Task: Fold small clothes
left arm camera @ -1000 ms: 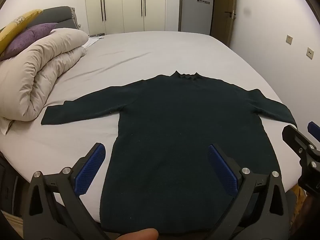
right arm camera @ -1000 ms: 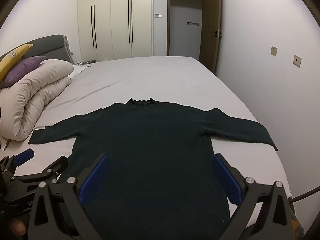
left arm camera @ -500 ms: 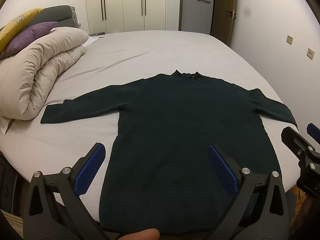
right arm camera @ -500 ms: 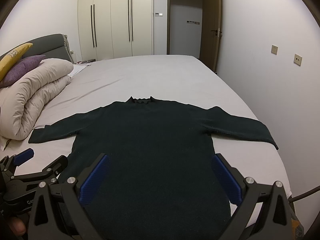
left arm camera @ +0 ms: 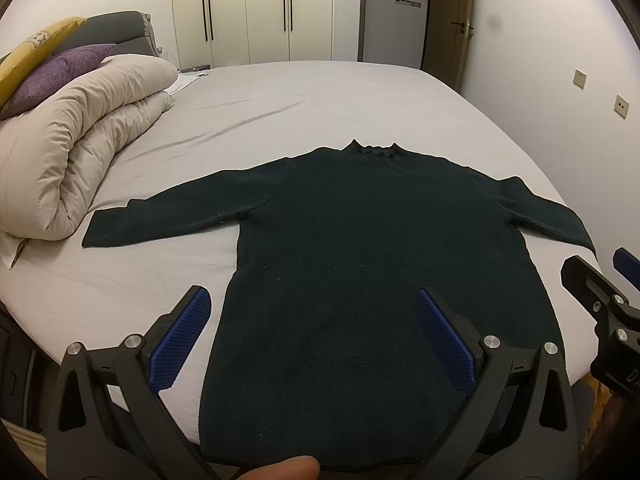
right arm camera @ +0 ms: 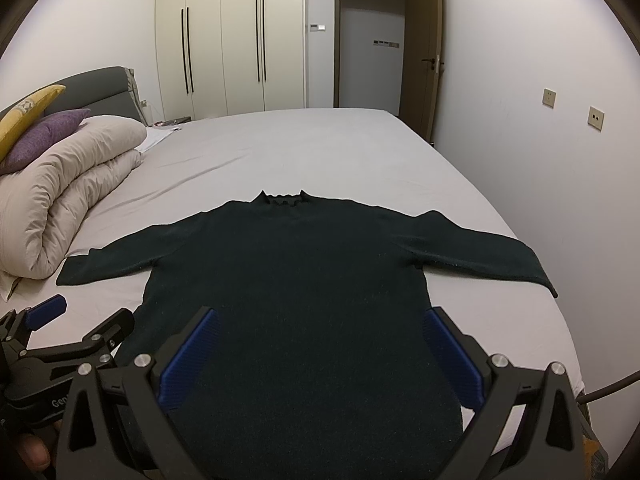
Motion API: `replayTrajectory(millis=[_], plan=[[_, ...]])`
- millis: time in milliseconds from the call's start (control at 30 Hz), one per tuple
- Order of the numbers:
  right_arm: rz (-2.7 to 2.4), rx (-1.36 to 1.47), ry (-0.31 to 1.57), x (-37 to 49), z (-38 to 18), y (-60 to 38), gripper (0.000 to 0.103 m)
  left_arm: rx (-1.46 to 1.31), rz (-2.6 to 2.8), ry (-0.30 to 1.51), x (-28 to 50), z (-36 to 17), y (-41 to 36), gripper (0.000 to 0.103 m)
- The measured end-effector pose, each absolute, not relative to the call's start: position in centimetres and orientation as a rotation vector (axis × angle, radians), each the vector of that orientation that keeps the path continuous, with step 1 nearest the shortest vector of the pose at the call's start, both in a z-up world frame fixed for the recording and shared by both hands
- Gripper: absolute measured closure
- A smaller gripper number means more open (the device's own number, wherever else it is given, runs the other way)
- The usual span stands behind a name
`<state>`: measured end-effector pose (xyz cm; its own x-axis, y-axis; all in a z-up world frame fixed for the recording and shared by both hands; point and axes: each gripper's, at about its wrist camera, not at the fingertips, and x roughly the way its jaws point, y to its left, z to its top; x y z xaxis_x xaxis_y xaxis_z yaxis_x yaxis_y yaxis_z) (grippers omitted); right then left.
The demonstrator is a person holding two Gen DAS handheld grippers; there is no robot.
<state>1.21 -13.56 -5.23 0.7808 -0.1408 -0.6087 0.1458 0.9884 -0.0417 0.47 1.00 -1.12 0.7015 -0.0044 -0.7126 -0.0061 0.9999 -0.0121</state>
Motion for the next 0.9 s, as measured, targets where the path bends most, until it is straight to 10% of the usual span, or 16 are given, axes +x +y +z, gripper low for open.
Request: replayTrajectory(millis=[900], plan=[[-0.155,0.008,0.662,1.2,-5.59,-13.66,0.0,-0.008,0.006,0.79,0.07,-1.21,1.65,0.0]])
